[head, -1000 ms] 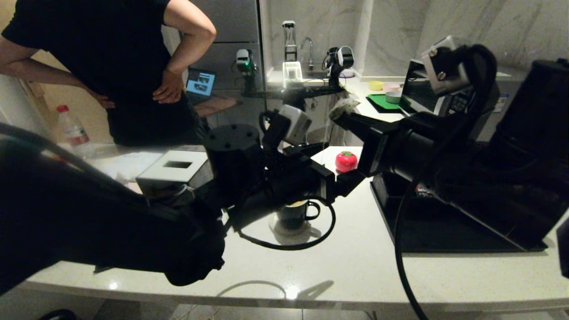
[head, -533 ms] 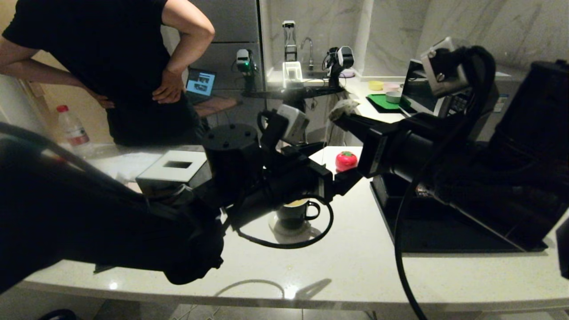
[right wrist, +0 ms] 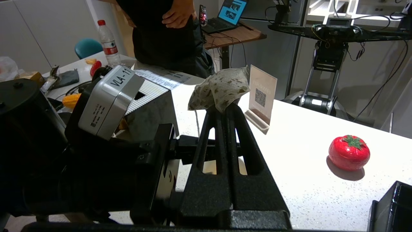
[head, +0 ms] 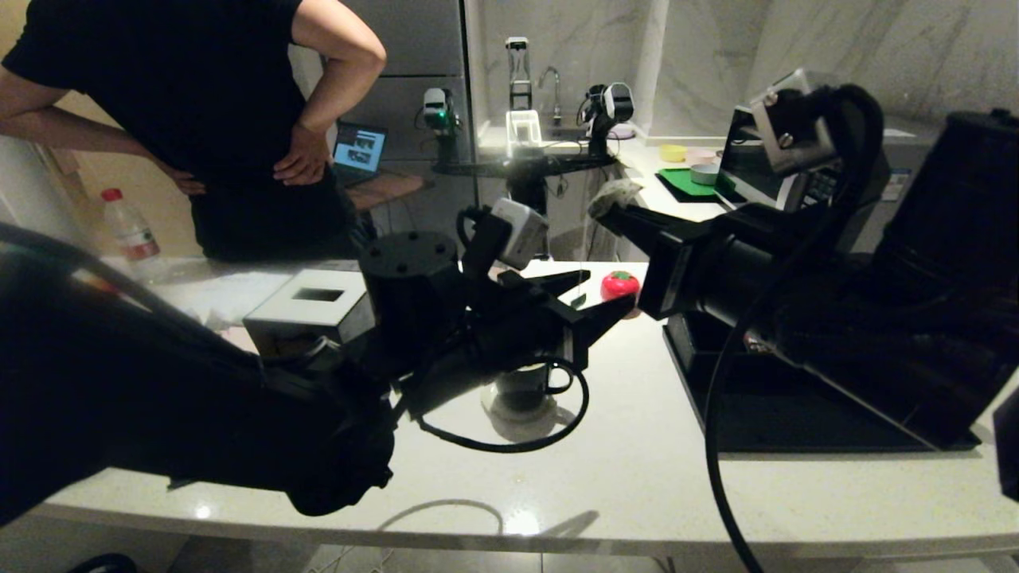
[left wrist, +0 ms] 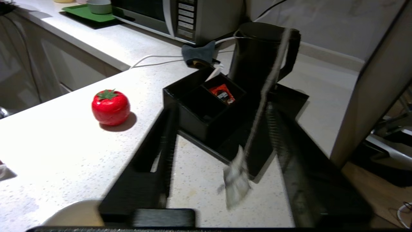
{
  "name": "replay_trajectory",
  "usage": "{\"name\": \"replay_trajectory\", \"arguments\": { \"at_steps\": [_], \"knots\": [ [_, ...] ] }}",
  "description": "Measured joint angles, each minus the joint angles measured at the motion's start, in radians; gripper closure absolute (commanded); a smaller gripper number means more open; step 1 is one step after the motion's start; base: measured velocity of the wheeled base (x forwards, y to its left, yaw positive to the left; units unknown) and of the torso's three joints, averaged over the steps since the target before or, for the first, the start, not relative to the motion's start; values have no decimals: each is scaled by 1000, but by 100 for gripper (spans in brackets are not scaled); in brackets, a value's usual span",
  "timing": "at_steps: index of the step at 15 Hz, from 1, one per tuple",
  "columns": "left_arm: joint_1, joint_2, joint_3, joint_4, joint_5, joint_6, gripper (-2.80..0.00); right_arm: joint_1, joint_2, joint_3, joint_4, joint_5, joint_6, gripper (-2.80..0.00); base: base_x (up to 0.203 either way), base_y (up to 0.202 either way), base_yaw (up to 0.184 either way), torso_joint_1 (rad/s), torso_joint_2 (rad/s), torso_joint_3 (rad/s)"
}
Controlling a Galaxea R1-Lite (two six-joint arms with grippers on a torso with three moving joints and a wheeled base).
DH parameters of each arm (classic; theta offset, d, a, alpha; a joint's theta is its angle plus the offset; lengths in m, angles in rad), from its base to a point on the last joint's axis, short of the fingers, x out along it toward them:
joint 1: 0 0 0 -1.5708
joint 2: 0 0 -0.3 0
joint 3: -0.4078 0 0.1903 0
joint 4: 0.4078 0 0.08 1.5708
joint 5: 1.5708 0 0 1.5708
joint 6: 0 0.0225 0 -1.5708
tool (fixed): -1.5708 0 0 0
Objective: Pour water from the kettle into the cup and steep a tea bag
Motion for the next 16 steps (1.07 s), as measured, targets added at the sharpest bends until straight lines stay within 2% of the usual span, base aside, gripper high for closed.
{"name": "replay_trajectory", "arguments": {
  "at_steps": [8,16],
  "knots": [
    [5,-1,-10,-4,1,-1,0,0,3,0,0,1,1,0,0,0,0,0,0,0],
    [6,0,-4,-56,4,-3,0,0,-9,37,0,-1,0,0,0,0,0,0,0,0]
  ]
}}
